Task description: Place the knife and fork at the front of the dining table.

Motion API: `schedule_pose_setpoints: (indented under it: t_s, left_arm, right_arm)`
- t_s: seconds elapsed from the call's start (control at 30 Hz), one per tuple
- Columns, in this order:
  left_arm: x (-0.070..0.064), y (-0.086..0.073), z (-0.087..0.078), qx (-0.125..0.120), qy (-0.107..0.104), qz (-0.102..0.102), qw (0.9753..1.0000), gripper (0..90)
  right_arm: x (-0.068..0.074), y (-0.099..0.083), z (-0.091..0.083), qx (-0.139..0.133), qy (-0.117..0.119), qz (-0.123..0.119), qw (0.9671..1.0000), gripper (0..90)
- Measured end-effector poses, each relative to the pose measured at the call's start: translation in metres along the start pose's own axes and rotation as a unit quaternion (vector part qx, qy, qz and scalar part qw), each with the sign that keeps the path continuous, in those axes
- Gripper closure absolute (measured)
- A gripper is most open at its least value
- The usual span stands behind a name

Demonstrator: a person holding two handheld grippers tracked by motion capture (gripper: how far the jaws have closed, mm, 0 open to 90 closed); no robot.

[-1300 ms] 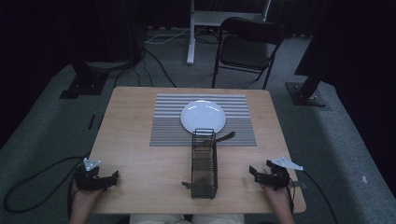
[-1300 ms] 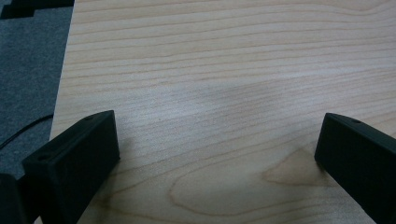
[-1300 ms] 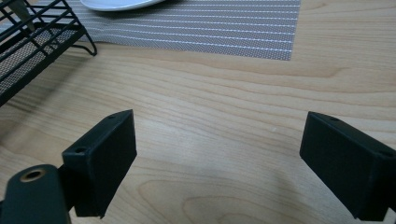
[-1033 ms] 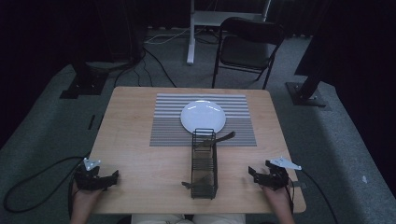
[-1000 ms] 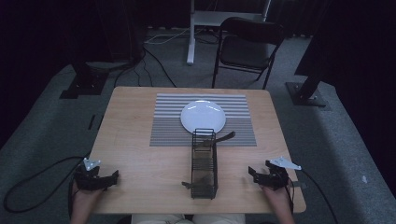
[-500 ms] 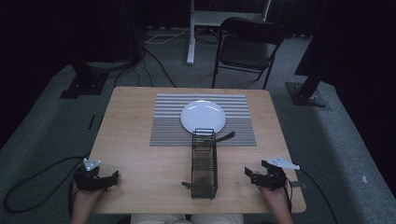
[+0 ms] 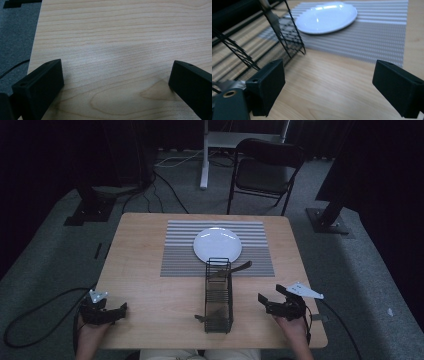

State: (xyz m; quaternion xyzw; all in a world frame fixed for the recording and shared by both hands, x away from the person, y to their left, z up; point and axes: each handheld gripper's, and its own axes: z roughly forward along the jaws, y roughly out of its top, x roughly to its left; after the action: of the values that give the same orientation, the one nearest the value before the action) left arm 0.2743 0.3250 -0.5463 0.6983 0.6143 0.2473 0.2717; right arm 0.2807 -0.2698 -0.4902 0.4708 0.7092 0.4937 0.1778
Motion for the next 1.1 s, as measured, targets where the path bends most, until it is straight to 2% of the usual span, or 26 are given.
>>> schedule_pose_setpoints:
  t_s: [0.2, 0.4, 0.73, 0.9, 1.1]
  left_arm:
    - [0.000, 0.000, 0.000, 0.000, 0.000, 0.000, 1.0000, 0.0]
    - [0.000, 0.000, 0.000, 0.000, 0.000, 0.001, 1.0000, 0.0]
    - [0.000, 0.000, 0.000, 0.000, 0.000, 0.001, 1.0000, 0.0]
    - [0.000, 0.000, 0.000, 0.000, -0.001, 0.002, 1.0000, 0.0]
    - [0.000, 0.000, 0.000, 0.000, -0.001, 0.002, 1.0000, 0.0]
  right_arm:
    - [0.011, 0.018, 0.000, -0.023, 0.014, -0.009, 0.9996, 10.5]
    - [0.021, 0.035, 0.010, -0.029, 0.026, -0.023, 0.9990, 10.5]
    - [0.028, 0.054, 0.024, -0.042, 0.058, -0.017, 0.9973, 12.5]
    - [0.032, 0.057, 0.033, -0.036, 0.073, -0.018, 0.9965, 15.9]
    - [0.036, 0.063, 0.046, -0.043, 0.084, -0.009, 0.9955, 22.0]
